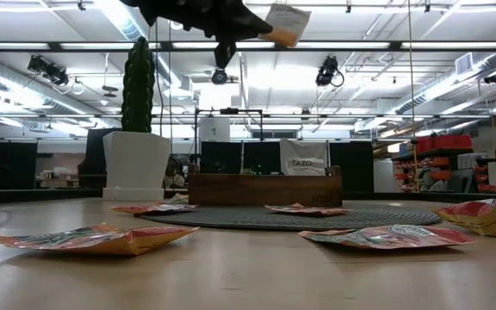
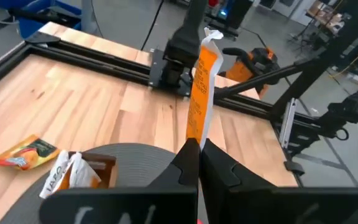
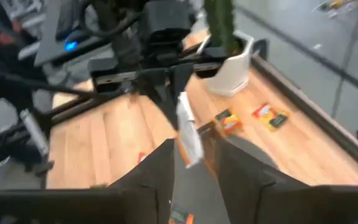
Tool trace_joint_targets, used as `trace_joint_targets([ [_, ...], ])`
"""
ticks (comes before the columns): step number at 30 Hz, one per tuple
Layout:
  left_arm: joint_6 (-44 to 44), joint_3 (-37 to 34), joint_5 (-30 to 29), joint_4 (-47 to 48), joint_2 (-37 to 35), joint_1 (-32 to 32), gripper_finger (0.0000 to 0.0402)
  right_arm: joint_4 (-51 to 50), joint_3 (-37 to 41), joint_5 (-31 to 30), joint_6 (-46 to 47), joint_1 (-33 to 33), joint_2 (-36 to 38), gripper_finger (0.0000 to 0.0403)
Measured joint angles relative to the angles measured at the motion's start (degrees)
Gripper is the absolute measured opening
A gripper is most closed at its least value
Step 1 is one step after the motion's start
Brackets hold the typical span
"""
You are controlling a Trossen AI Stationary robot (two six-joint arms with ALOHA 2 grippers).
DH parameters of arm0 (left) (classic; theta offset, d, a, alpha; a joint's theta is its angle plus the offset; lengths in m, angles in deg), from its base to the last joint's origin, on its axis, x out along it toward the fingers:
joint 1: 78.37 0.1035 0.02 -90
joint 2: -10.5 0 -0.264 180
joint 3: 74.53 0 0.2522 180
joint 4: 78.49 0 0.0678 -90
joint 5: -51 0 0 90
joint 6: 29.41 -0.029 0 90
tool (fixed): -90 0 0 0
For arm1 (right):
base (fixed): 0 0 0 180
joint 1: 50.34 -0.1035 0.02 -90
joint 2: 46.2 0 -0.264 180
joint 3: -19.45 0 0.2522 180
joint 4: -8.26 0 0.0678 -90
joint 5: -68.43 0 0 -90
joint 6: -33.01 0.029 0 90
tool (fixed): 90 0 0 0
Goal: Pick & Place Tea
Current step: Put the white tea bag into the right section of the wooden organizer
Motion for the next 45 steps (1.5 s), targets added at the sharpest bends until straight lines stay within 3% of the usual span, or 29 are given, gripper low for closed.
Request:
trace_joint_targets([
  [7,-0.33,0.0,-0.2,0.05,0.0,-0.12,0.0002,-7.73,-11.29,6.4,-7.09,3.96,-11.81,0.0123],
  [14,-0.35,0.0,-0.63,0.03,0.0,-0.11,0.0002,-11.83,-15.5,10.51,-12.17,6.01,-19.14,0.0148],
  [22,-0.53,0.0,-0.8,0.01,0.0,-0.11,0.0002,-11.26,-15.67,13.66,-13.47,7.35,-20.3,0.0163],
  [30,-0.73,0.0,-0.82,-0.06,-0.02,-0.11,0.0002,-11.28,-15.69,14.75,-13.4,9.03,-20.54,0.0143],
  [39,-0.73,0.0,-0.82,-0.15,-0.02,0.02,0.0002,-11.19,-15.64,22.52,-13.21,10.66,-22.16,0.0116],
  [45,-0.73,0.0,-0.87,-0.09,-0.02,0.04,0.0002,-10.86,-15.6,22.79,-13.59,10.65,-23.16,0.0099],
])
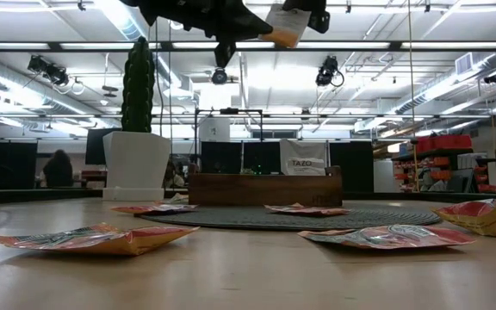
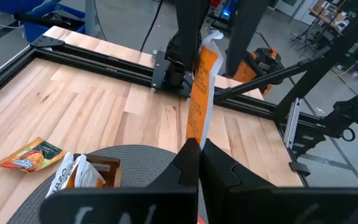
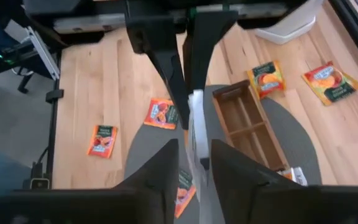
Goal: Pick & Place Tea
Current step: Put the white tea bag into the right section of the wooden organizer
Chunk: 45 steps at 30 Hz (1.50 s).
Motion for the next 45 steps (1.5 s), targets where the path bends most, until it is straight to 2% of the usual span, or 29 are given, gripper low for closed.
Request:
trace_joint_targets([
  [3,0.0,-0.01,-0.05,0.09,0.0,0.0,0.0002,-0.2,0.0,0.1,-0.91,-0.01,-0.05,0.0074],
  [8,0.0,-0.02,-0.83,0.08,-0.02,-0.01,0.0002,-0.18,0.0,0.58,-2.64,0.01,-0.07,0.0009],
  [12,0.54,-0.02,-1.26,0.14,-0.02,0.02,0.001,-0.38,0.0,-1.37,-2.76,-0.01,-0.07,0.0007],
  [16,0.92,-0.02,-1.43,0.33,-0.08,0.72,0.0038,-1.44,0.0,-3.82,-3.9,-0.14,0.44,0.0003],
  [22,0.6,-0.17,-0.68,7.28,-1.54,4.34,0.0076,-7.67,0.0,-8.98,-6.92,-0.14,0.9,0.0001],
  [25,0.1,-0.08,1.29,7.53,-2.61,6.42,0.0085,-7.89,0.3,-10.07,-8.9,-0.14,0.92,0.0001],
  [34,0.36,-0.25,2.84,7.05,-10.76,11.18,0.0085,-5.59,5.25,-12.68,-14.75,1.25,0.91,0.0],
  [45,1.39,-0.24,2.6,8.01,-19.73,15.03,0.0085,2.93,15.02,-11.83,-19.3,3.02,0.94,0.0],
])
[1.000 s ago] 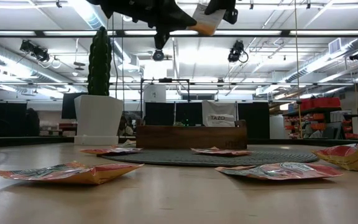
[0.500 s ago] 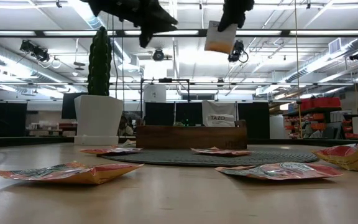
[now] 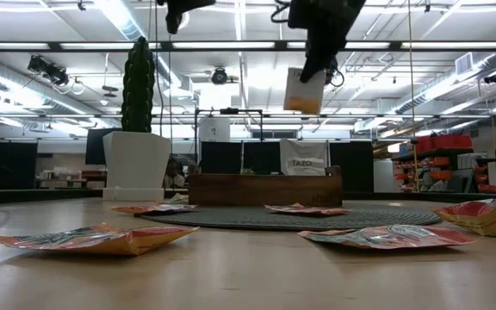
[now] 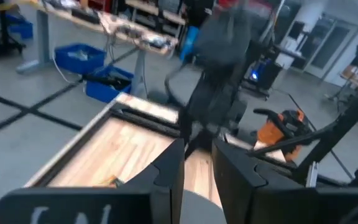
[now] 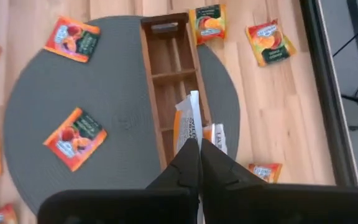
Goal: Pick & Place Tea
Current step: Put the white tea bag into the right section of the wooden organizer
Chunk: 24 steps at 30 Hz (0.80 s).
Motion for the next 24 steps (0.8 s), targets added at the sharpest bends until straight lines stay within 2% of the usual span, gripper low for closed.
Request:
trace_joint_targets([
  [15,0.12,0.0,-0.24,5.95,-4.53,4.79,0.0085,12.07,12.57,0.32,-5.89,0.05,-0.04,0.0],
  [24,0.1,0.0,-0.22,6.9,-4.51,5.16,0.0085,16.61,16.48,-4.46,-9.64,0.05,-0.04,0.0],
])
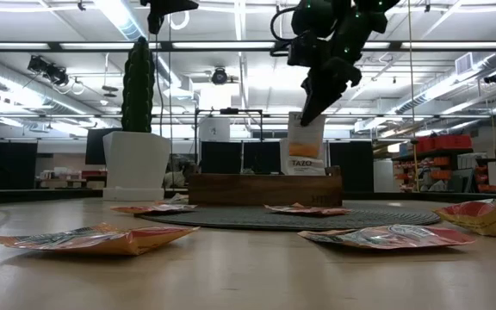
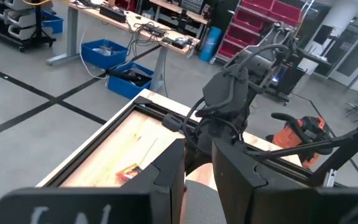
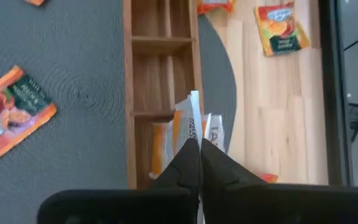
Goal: Pick & Place Tea
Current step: Put the white tea bag into the right section of the wooden organizer
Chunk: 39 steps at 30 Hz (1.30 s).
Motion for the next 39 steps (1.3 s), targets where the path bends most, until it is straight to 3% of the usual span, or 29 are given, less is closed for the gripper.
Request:
trace_joint_targets([
  [16,0.02,0.0,-0.42,0.43,0.02,0.0,0.0085,1.44,1.61,2.83,5.56,-0.03,-4.72,0.0],
  [24,0.02,0.0,-0.44,0.41,0.02,0.0,0.0085,1.54,1.63,0.43,5.1,-0.04,-7.21,0.0],
  [39,-0.85,0.0,-0.48,0.59,0.11,0.0,0.0085,3.58,1.63,1.27,4.01,0.0,-7.65,0.0],
])
